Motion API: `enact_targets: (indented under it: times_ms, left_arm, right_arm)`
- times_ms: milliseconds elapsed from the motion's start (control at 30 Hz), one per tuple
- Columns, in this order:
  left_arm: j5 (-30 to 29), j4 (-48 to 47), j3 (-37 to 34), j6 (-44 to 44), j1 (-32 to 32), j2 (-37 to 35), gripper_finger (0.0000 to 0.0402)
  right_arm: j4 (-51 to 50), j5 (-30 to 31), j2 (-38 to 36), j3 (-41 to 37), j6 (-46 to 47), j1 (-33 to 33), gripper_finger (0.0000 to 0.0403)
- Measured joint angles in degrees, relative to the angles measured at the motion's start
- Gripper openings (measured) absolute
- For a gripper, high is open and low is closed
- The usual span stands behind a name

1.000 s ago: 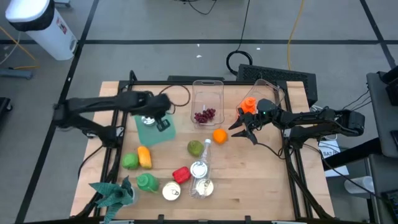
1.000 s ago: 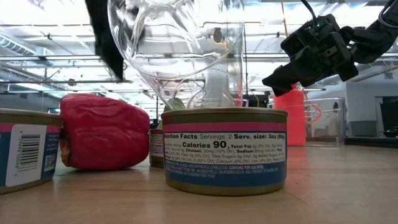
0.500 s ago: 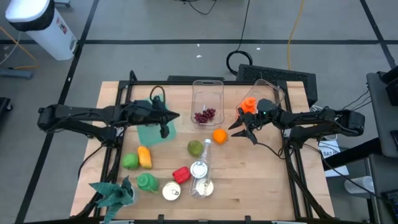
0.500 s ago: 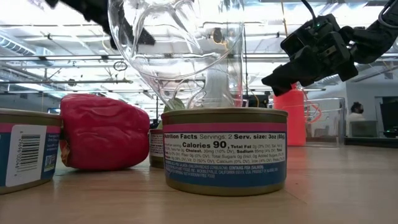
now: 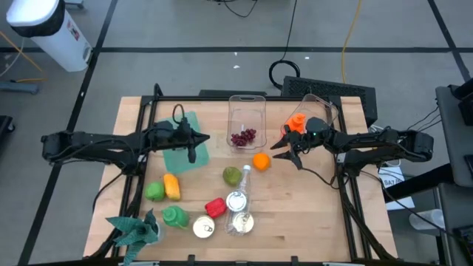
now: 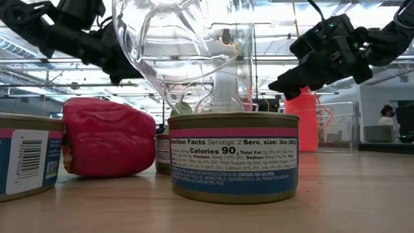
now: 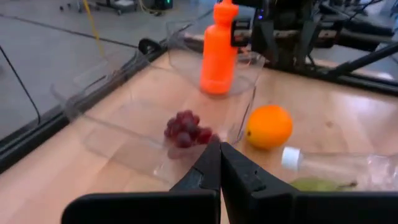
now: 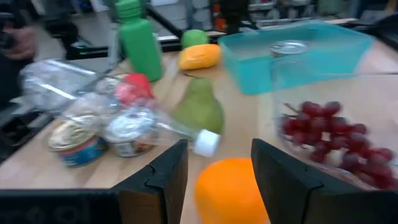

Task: Pick & Place Food Item
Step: Put the transparent water bottle into the right transparent bin

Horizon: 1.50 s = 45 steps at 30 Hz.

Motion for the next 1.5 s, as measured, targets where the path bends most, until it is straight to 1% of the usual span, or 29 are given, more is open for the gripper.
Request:
enact_targets:
  times_ms: [100, 167, 333, 433, 533, 600, 733, 800, 867, 967, 1067, 1100, 1133, 1233, 1267, 1400, 1500]
  left_arm:
    - [3.28, -0.51, -0.88, 1.25, 2.3, -3.45, 0.0002]
    - [3.75, -4.1, -1.76, 1.94, 3.34, -7.53, 0.0001]
    - [2.5, -13.65, -1.94, 1.7, 2.92, -20.14, 0.0001]
    - [0.1, -17.24, -1.94, 2.11, 1.92, -26.13, 0.0001]
    - [-1.23, -18.52, -1.94, 2.96, 1.89, -29.36, 0.0001]
    - [-0.48, -18.68, -1.94, 3.23, 2.31, -30.17, 0.0001]
    - [2.75, -19.14, -1.94, 3.14, 3.22, -29.48, 0.0001]
    - [4.36, -19.1, -1.94, 2.16, 3.27, -28.43, 0.0001]
    - [6.33, -19.2, -1.94, -0.37, 3.04, -27.28, 0.0001]
    - [9.76, -19.28, -1.94, -1.35, 1.83, -24.69, 0.0005]
    - [11.72, -18.36, -1.85, -2.52, -0.83, -20.93, 0.0003]
    - [12.0, -18.43, -1.59, -2.55, -1.98, -19.51, 0.0002]
    - [12.08, -18.56, -1.17, -2.28, -3.24, -18.09, 0.0002]
    - [9.93, -16.53, 0.31, -0.71, -6.82, -14.0, 0.0006]
    - [9.31, -15.62, 0.62, -0.3, -7.7, -12.88, 0.0006]
    - [9.69, -9.67, 1.34, 0.5, -10.0, -9.23, 0.0002]
    - [9.76, -7.53, 1.34, 0.58, -10.82, -7.87, 0.0007]
  right_arm:
    - [0.32, 2.81, 0.02, 0.0, 1.16, 0.0, 0.0164]
    - [0.63, 2.84, 0.01, 0.0, 2.01, -0.02, 0.0164]
    - [1.89, 2.75, 0.01, 0.0, 3.91, 0.0, 0.0164]
    - [2.4, 2.77, 0.02, 0.0, 4.25, 0.0, 0.0164]
    - [3.06, 2.77, 0.02, 0.0, 4.63, 0.0, 0.0164]
    - [3.96, 2.77, 0.02, 0.0, 5.84, 0.0, 0.0164]
    - [7.92, 2.94, 0.02, 0.0, 8.63, 1.08, 0.0164]
    - [11.22, 3.07, 0.01, 0.0, 9.19, 3.2, 0.0162]
    - [13.8, 5.4, -0.26, 0.13, 9.21, 6.46, 0.0149]
    - [10.78, 10.74, -0.46, 1.82, 7.37, 12.18, 0.0105]
    - [3.11, 16.74, -0.46, 4.13, 6.89, 17.0, 0.0036]
    - [0.48, 17.78, -0.46, 4.78, 6.87, 18.38, 0.0018]
    - [-1.62, 17.93, -0.46, 5.2, 7.17, 19.81, 0.001]
    - [-3.52, 17.91, -0.45, 5.54, 10.65, 23.45, 0.0019]
    - [-3.37, 18.83, -0.46, 5.57, 11.68, 24.67, 0.0023]
    - [-2.68, 23.82, -0.4, 5.6, 16.18, 28.26, 0.0031]
    - [0.37, 25.03, 0.27, 5.6, 19.32, 29.11, 0.004]
